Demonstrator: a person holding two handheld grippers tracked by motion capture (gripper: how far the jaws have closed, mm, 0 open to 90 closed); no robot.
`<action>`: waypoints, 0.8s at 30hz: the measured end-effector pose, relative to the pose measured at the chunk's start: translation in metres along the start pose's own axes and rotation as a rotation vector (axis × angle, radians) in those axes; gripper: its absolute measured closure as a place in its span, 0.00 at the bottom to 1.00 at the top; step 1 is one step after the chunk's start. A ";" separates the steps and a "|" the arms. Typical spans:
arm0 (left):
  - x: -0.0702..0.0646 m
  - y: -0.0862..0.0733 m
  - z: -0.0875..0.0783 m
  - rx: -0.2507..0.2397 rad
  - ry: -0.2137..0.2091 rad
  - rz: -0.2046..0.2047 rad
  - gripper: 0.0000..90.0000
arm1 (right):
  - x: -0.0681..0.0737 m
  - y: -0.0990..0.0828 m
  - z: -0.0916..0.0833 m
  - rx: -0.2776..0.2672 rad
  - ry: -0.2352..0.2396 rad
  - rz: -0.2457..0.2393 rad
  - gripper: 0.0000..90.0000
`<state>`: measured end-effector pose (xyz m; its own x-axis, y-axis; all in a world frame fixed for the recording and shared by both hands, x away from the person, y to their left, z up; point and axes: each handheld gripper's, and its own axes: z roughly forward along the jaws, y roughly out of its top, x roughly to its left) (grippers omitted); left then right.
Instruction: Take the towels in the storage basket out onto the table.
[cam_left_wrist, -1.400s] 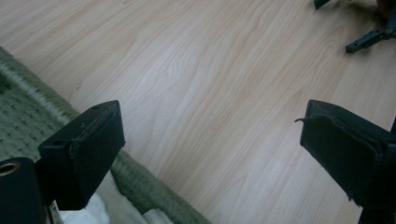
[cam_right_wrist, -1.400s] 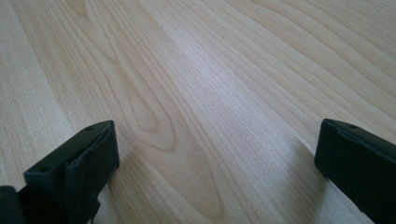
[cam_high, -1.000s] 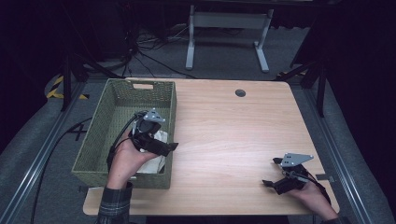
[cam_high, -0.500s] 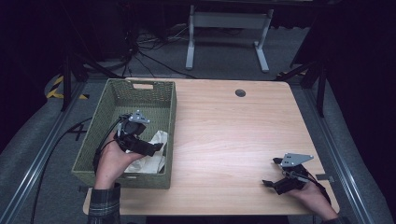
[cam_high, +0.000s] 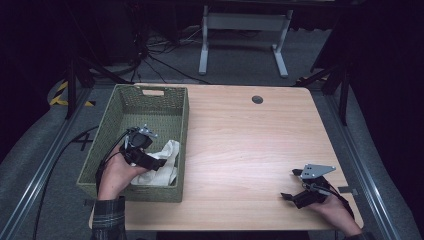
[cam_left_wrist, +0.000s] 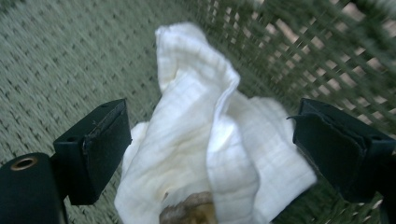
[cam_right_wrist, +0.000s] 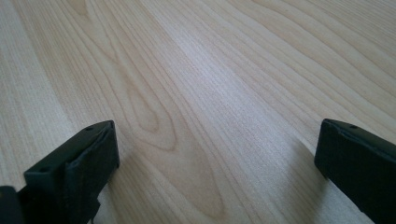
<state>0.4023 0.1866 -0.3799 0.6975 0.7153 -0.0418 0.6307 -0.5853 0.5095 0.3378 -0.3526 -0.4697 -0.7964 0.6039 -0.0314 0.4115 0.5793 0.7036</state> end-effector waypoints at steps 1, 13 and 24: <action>-0.001 0.001 0.002 0.010 0.000 0.014 0.13 | 0.000 0.000 0.000 0.000 0.000 0.000 0.00; 0.003 -0.005 0.024 0.134 0.012 0.047 0.13 | 0.000 0.000 0.000 -0.002 -0.001 0.000 0.00; 0.005 -0.008 0.045 0.236 -0.016 0.049 0.13 | 0.000 0.000 0.000 -0.002 -0.001 0.000 0.00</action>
<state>0.4154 0.1777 -0.4226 0.7333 0.6790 -0.0362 0.6568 -0.6935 0.2960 0.3377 -0.3524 -0.4699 -0.7958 0.6047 -0.0320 0.4110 0.5782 0.7048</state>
